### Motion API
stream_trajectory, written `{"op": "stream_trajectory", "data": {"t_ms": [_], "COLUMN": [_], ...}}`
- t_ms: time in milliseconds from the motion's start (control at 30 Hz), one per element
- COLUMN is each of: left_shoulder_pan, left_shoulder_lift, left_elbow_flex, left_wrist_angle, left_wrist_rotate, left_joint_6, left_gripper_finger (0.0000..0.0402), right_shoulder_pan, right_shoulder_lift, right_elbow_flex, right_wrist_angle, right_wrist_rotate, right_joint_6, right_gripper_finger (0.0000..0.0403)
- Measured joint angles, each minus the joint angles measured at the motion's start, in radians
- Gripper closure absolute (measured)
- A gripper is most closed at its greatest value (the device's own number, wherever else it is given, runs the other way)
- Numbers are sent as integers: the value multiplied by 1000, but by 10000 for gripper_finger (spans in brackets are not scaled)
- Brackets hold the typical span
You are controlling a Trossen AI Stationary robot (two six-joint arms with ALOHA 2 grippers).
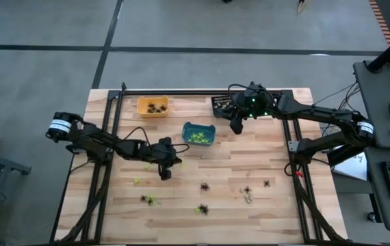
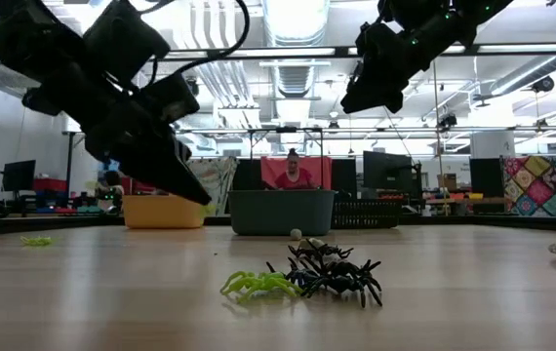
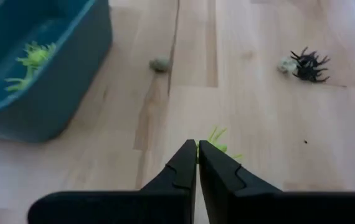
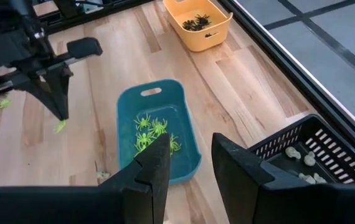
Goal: Sort Halloween decoration
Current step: Put the green spider toy into the blue bin
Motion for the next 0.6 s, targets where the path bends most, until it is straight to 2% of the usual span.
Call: {"op": "stream_trajectory", "data": {"t_ms": [167,367,600], "left_shoulder_pan": [1,8,95], "left_shoulder_lift": [-64,-137,-137], "left_elbow_flex": [0,28,118], "left_wrist_angle": [-16,-10,-9], "left_wrist_rotate": [-22,-101,-142], "left_joint_6": [31,98,231], "left_gripper_finger": [401,401,401], "right_shoulder_pan": [9,15,15], "right_shoulder_lift": [0,0,0], "right_elbow_flex": [0,0,0], "right_wrist_angle": [0,0,0], "right_wrist_rotate": [0,0,0], "right_joint_6": [-7,-7,-13], "right_gripper_finger": [294,294,294]}}
